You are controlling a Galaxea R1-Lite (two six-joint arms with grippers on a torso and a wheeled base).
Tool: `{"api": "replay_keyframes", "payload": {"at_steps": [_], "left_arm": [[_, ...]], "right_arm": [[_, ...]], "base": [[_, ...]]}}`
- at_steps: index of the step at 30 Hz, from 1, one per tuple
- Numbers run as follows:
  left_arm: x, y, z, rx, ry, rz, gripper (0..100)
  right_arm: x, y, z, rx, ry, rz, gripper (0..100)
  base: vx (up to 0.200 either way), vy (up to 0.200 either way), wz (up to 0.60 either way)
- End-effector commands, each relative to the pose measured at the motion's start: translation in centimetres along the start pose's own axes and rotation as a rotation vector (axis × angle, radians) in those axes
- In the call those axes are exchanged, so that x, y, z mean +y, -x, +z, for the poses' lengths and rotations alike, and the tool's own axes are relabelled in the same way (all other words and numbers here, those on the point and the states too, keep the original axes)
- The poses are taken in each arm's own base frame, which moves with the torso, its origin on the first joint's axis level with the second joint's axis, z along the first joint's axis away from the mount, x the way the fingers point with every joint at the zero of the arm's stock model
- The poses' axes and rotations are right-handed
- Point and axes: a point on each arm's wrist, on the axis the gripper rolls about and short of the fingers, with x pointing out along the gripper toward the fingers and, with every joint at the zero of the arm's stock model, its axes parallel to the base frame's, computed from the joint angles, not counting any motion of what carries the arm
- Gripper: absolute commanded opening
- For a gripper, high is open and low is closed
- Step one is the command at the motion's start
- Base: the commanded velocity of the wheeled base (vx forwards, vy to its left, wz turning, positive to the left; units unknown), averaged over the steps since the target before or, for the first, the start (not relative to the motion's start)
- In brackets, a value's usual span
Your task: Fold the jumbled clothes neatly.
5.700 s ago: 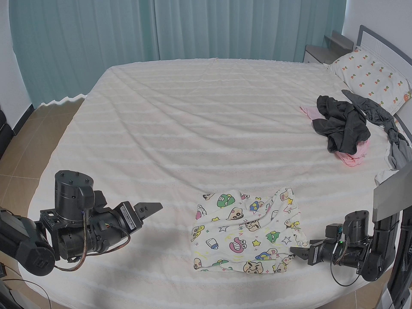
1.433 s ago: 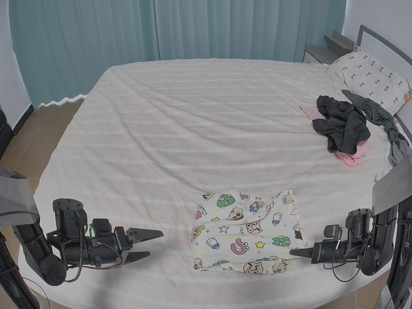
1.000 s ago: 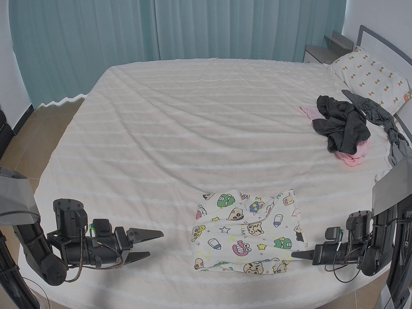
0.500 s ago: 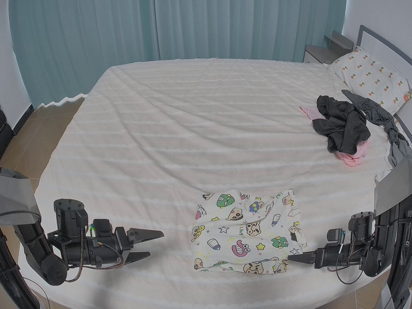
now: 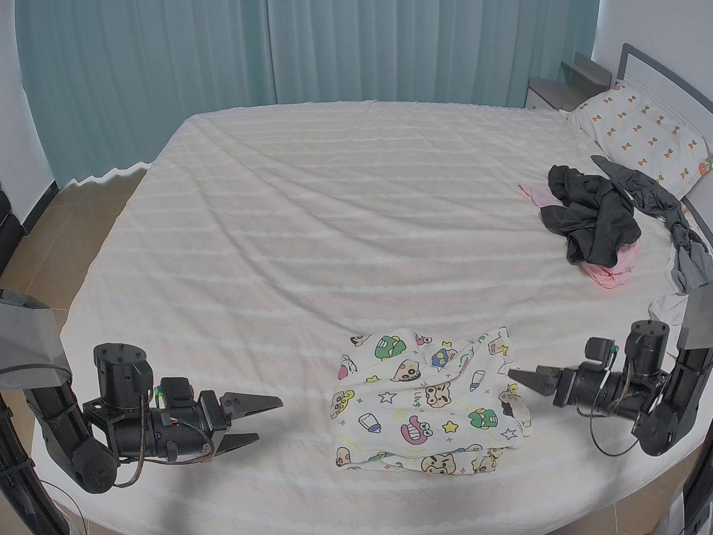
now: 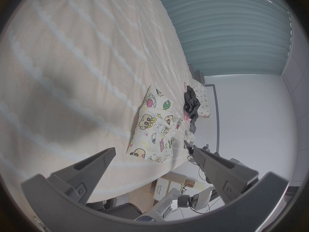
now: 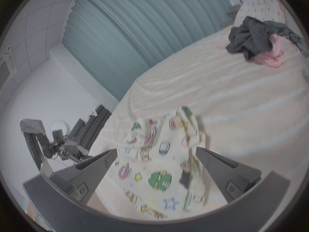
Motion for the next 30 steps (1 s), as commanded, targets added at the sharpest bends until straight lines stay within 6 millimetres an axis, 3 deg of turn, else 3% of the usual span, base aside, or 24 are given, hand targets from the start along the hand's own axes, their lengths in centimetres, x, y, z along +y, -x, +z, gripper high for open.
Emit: {"api": "replay_keyframes", "payload": {"at_steps": [1, 6, 14, 20, 30], "left_arm": [[0.1, -0.2, 0.1, -0.001, 0.001, 0.004, 100], [0.1, -0.2, 0.1, -0.002, 0.001, 0.005, 100], [0.2, -0.1, 0.0, -0.005, -0.003, 0.0, 100], [0.2, -0.2, 0.1, -0.005, -0.002, 0.001, 100], [0.2, -0.2, 0.1, -0.006, -0.002, 0.002, 100]], "right_arm": [[-0.6, -3.6, 5.1, -0.095, -0.03, -0.024, 100], [-0.1, -6.6, 6.0, 0.013, -0.124, -0.018, 100], [0.9, -11.2, 3.8, 0.144, -0.203, 0.018, 100], [0.8, -12.3, 4.0, 0.201, -0.228, -0.008, 100], [-2.6, -13.1, 4.7, 0.165, -0.267, -0.131, 100]], "base": [[0.0, 0.0, 0.0], [0.0, 0.0, 0.0], [0.0, 0.0, 0.0], [0.0, 0.0, 0.0], [0.0, 0.0, 0.0]]}}
